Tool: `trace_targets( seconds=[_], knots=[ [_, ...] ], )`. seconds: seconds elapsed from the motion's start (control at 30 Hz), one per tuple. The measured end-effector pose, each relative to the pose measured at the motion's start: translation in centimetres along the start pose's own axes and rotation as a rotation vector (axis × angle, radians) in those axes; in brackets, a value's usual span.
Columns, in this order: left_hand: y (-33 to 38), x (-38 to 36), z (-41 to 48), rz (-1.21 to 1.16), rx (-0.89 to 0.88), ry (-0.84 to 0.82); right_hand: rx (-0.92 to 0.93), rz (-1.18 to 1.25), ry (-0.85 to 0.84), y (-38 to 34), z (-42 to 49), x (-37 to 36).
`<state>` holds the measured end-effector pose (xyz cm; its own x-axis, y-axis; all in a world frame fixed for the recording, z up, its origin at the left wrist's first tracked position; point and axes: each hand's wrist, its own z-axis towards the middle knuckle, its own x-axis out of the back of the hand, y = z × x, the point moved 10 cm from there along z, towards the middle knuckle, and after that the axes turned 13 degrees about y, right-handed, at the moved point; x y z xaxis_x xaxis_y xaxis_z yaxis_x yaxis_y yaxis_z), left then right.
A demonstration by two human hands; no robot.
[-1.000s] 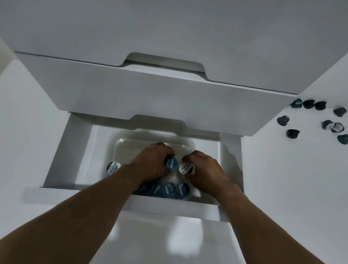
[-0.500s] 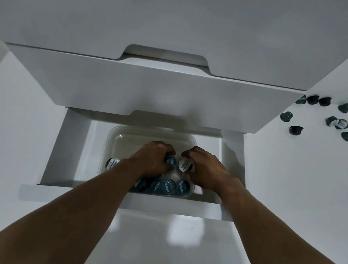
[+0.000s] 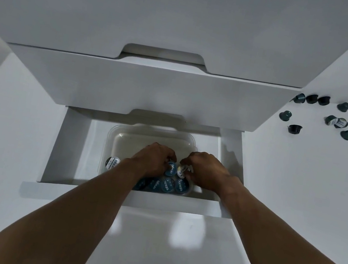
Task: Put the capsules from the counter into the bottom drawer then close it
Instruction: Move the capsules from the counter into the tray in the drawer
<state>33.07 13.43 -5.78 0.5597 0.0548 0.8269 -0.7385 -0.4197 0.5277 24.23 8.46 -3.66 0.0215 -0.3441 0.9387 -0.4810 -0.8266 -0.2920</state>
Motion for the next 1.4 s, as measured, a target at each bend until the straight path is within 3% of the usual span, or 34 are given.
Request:
trace_targets(
  seconds=[0.3,0.53,0.9,1.07,1.4],
  knots=[
    [-0.1,-0.3,-0.4,0.032,0.017,-0.022,0.015,-0.013,-0.005,-0.1,-0.1,-0.3],
    [0.3,1.3,-1.4,0.037,0.054,0.056,0.0,0.035,0.052,0.1,-0.3,0.2],
    [2.9,8.9,-7.8,0.235,0.092,0.53,-0.118,0.066,0.435,-1.3,-3.1,7.0],
    [5.2,12.3,-11.4,0.272,0.005,0.696,-0.128,0.008,0.56,-2.8,-6.0,10.5],
    [11.0,16.0,-18.4,0.199,-0.248,0.838,-0.285,0.059,0.817,-4.4,-17.5,15.5]
  ],
)
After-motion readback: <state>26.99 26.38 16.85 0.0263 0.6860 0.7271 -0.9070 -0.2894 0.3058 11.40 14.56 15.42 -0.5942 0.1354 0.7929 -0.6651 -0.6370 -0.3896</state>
